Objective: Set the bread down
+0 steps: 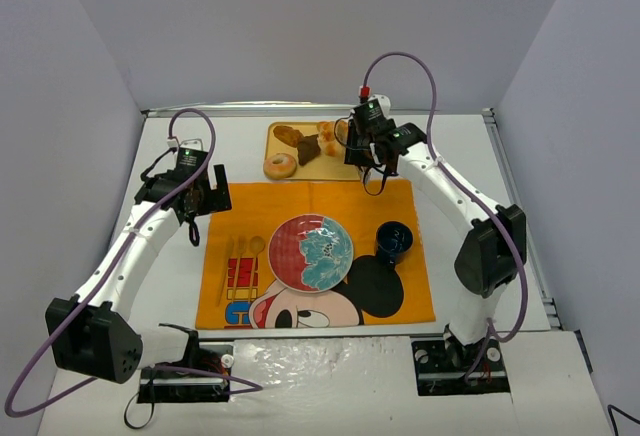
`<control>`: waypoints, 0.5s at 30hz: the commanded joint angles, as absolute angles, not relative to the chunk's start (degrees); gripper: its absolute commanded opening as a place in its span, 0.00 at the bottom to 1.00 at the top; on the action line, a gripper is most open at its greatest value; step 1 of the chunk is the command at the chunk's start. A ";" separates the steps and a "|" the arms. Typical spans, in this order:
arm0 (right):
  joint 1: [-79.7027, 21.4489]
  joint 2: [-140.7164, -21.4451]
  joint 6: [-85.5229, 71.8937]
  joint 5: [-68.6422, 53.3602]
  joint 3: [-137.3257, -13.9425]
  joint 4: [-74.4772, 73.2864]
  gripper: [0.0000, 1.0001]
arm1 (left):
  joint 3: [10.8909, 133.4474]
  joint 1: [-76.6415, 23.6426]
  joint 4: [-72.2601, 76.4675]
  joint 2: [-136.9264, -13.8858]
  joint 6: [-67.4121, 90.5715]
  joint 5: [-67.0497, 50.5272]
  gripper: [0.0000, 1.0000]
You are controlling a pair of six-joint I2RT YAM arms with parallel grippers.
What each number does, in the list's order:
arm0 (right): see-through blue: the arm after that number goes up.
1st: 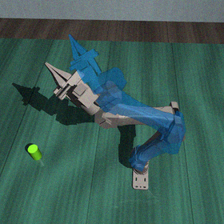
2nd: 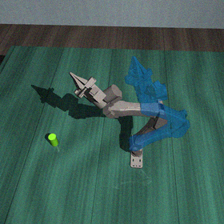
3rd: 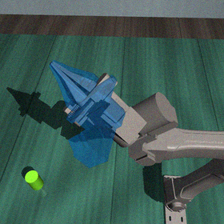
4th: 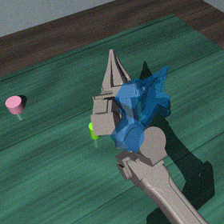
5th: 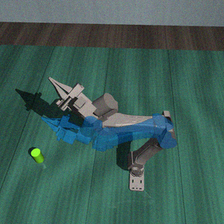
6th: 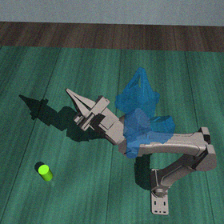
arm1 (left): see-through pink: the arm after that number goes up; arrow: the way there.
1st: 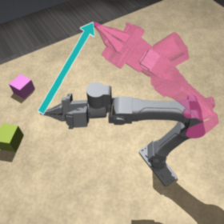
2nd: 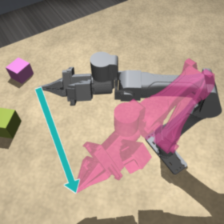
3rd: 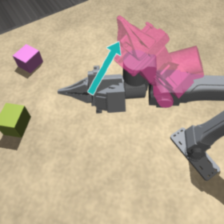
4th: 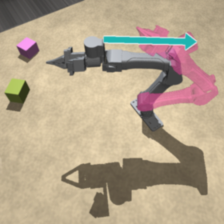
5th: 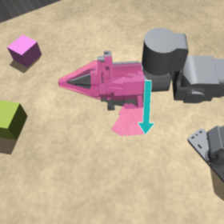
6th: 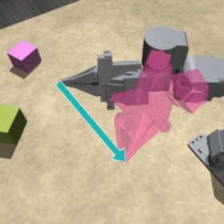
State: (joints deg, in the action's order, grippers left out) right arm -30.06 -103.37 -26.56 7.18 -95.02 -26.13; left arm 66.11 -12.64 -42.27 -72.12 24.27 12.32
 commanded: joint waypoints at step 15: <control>-33.61 -84.24 -29.24 -2.92 -80.36 -25.49 0.00 | 66.67 -12.92 -42.45 -69.30 23.86 13.85 0.97</control>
State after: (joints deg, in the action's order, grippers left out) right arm -31.30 -92.39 -27.54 1.05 -83.39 -27.44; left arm 65.77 -12.64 -43.05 -71.69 24.25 12.46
